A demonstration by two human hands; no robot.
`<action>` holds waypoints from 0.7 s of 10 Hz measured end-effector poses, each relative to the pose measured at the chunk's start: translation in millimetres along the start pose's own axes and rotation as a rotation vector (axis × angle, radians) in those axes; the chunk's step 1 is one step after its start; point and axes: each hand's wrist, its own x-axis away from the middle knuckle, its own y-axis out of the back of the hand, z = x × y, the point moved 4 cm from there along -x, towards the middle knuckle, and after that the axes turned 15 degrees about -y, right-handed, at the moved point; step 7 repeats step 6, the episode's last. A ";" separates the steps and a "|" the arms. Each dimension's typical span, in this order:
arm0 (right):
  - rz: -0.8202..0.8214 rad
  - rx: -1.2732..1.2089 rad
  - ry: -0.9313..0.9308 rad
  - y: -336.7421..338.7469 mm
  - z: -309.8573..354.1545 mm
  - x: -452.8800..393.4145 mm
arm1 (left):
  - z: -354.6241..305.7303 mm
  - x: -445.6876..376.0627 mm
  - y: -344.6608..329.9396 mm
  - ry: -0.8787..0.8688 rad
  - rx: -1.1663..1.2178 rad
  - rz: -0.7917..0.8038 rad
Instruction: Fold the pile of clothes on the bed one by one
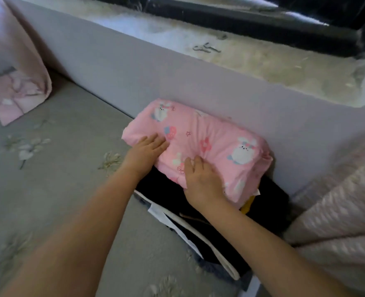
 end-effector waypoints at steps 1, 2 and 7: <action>0.041 -0.195 0.125 13.6 -6.1 -5.5 | 8.4 -6.9 -15.4 0.008 0.002 0.181; -0.309 -0.203 0.062 24.5 -32.1 -12.7 | 11.2 -3.8 -9.6 -0.003 0.149 0.232; -0.161 -0.886 -0.067 85.5 -90.4 -22.9 | -47.6 -48.0 -12.6 0.291 0.469 -0.244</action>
